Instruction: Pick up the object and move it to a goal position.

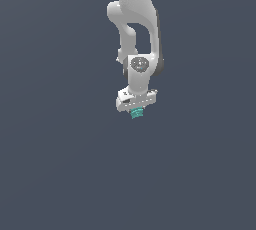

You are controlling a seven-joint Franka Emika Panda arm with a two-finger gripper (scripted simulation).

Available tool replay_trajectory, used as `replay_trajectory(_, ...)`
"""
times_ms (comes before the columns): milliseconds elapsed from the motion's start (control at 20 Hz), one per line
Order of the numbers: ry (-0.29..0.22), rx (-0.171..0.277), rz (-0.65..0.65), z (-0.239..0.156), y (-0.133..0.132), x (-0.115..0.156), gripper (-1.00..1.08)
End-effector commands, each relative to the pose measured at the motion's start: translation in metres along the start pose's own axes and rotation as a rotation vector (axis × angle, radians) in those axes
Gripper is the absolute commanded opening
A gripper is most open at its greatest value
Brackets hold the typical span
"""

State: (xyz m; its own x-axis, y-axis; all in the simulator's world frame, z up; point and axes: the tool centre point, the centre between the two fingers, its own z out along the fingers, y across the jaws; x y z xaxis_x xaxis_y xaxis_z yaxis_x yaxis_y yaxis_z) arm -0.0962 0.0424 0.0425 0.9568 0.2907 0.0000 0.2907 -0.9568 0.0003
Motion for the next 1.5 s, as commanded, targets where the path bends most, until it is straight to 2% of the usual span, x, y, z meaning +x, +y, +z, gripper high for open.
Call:
replay_trajectory(0, 0.0, 0.0, 0.0, -0.001, 0.005, 0.009, -1.0)
replay_trajectory(1450, 0.0, 0.0, 0.0, -0.022, 0.083, 0.164, -1.0)
